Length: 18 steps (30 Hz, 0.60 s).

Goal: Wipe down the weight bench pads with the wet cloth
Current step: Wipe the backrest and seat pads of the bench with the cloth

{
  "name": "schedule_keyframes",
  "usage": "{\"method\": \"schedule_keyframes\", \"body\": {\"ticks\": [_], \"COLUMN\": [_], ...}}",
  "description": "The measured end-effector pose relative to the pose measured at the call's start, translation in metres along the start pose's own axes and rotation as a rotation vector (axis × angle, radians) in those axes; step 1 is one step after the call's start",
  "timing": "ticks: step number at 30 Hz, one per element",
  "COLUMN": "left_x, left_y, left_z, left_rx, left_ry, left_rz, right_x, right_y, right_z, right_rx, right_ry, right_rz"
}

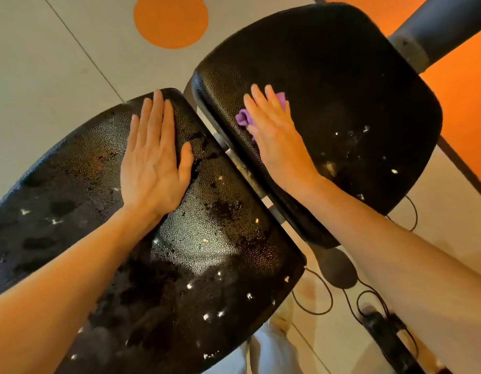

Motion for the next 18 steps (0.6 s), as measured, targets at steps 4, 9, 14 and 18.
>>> {"method": "schedule_keyframes", "body": {"ticks": [4,9,14,18], "left_x": [0.0,0.002,0.055,0.085], "left_y": [-0.001,0.0,0.046,0.08], "left_z": [0.002,-0.003,-0.004,0.006], "left_rx": [-0.005,-0.026,-0.086,-0.092], "left_ry": [-0.006,0.064,0.117,0.154], "left_rz": [-0.012,-0.018,0.074,0.041], "right_x": [0.014,0.028,0.021,0.026], "right_y": [0.097,0.122,0.026,0.117], "right_z": [-0.016,-0.023,-0.015,-0.022], "right_rx": [-0.088,-0.112,0.025,-0.028], "right_ry": [0.119,0.165,0.081,0.211], "right_rz": [-0.125,-0.123,0.065,-0.053]}}
Point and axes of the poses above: each hand's wrist, its own y-axis away from the middle knuckle, its own z-axis out of the palm, x = y × z, the point moved 3 cm from there along -y, towards the middle knuckle, and after that the axes turned 1 degree about -x, right-handed, at the moved point
